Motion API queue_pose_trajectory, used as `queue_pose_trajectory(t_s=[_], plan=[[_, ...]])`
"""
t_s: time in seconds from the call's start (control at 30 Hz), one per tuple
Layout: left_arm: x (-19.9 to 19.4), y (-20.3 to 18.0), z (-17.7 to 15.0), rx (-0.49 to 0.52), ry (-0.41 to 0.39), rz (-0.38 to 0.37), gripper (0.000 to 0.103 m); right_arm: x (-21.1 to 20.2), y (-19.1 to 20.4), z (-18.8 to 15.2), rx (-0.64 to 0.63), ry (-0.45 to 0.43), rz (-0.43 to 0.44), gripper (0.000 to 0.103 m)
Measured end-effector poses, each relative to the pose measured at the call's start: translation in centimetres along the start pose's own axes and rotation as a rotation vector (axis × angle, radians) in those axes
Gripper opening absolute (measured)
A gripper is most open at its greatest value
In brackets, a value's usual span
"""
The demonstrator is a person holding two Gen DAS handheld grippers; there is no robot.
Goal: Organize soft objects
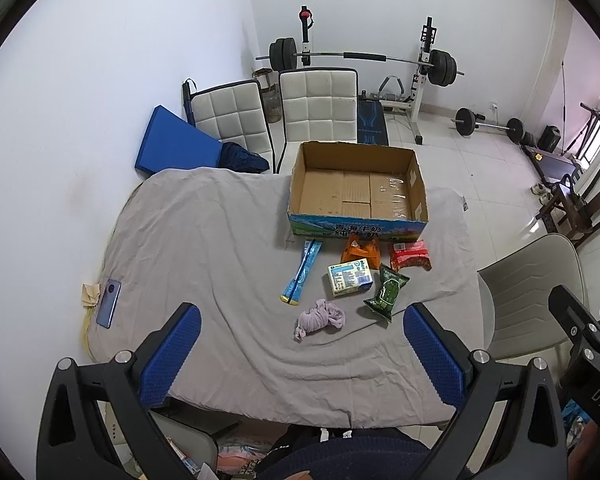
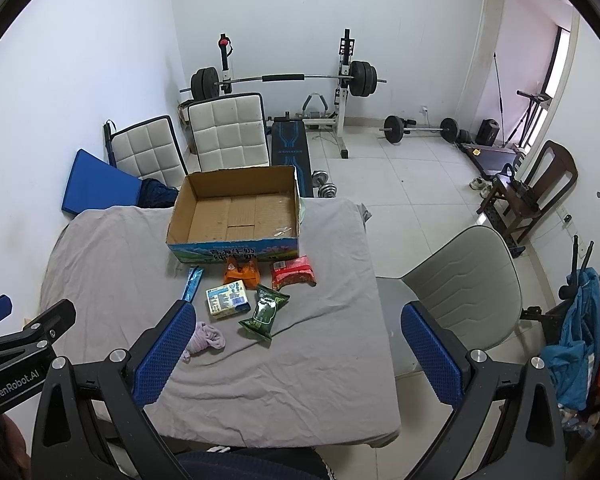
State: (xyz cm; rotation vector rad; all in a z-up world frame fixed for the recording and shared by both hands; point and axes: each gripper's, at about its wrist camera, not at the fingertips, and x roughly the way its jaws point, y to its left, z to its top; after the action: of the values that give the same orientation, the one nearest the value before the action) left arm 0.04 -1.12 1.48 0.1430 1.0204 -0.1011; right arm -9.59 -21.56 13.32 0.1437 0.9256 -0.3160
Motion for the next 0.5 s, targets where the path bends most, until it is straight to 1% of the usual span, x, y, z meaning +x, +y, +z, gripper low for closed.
queue_pose_trajectory(t_s=[0.5], plan=[[-0.24, 0.04, 0.23, -0.002, -0.009, 0.001, 0.103, -0.17, -0.04, 0.26, 0.004, -0.007, 0.006, 0.103]])
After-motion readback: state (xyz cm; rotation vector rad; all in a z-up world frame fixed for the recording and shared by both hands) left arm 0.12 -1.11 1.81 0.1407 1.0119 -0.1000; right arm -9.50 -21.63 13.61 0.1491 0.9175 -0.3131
